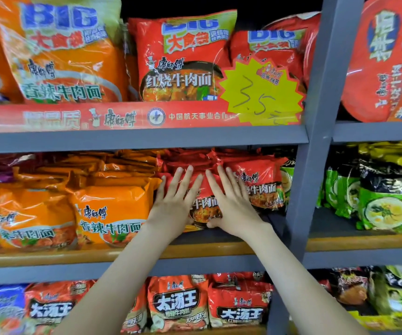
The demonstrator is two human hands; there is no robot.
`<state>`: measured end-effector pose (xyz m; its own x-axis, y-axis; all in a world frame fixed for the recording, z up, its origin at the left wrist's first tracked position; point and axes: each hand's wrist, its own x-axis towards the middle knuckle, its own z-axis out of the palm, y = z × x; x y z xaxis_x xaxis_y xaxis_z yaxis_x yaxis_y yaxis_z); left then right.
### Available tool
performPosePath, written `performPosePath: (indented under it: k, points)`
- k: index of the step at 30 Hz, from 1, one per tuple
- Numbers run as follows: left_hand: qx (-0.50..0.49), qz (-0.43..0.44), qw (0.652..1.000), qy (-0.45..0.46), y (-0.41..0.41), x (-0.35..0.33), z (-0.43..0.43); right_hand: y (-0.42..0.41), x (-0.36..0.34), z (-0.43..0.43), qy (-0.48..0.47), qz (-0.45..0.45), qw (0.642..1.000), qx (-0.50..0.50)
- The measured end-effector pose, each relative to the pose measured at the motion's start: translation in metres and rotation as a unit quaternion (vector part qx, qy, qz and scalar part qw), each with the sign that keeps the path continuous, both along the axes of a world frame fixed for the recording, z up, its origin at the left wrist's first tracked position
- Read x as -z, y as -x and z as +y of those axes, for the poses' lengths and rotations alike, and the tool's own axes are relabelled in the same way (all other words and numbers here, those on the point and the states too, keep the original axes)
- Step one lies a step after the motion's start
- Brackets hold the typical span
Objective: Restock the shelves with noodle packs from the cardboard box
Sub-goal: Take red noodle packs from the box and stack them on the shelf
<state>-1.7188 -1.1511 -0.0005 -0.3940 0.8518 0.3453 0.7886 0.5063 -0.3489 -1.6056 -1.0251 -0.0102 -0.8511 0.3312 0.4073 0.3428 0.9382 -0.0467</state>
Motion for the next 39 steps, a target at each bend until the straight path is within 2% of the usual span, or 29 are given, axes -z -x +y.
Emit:
performPosePath:
  k: [4,11,17,20,25,27,30,35,39]
  points:
    - [-0.024,-0.020,0.999,0.036,0.001,-0.003,0.003,0.008,-0.005,0.005,-0.045,-0.012,0.999,0.005]
    - [-0.009,-0.029,0.999,0.025,-0.006,-0.006,0.001,0.001,-0.004,-0.005,-0.031,-0.004,0.999,0.037]
    - [0.092,-0.055,0.993,-0.039,-0.034,-0.019,0.000,-0.053,-0.017,-0.037,0.002,0.096,0.994,-0.048]
    - [0.179,-0.022,0.978,-0.106,-0.043,-0.011,0.013,-0.096,-0.018,-0.037,-0.033,0.166,0.984,-0.063]
    - [0.211,0.014,0.968,-0.134,-0.060,-0.001,0.037,-0.112,-0.002,-0.028,-0.068,0.136,0.988,-0.023]
    - [0.208,0.005,0.969,-0.133,-0.067,0.003,0.043,-0.101,0.006,-0.030,-0.044,0.134,0.990,0.017]
    - [0.185,-0.004,0.973,-0.135,-0.072,0.001,0.043,-0.086,0.004,-0.032,0.041,0.147,0.986,0.062]
    - [0.253,-0.025,0.943,-0.213,-0.065,-0.013,0.006,-0.073,-0.017,-0.050,0.061,0.158,0.985,-0.019]
    - [0.236,-0.010,0.934,-0.269,-0.029,-0.004,-0.067,-0.042,-0.028,-0.090,0.063,0.132,0.986,-0.083]
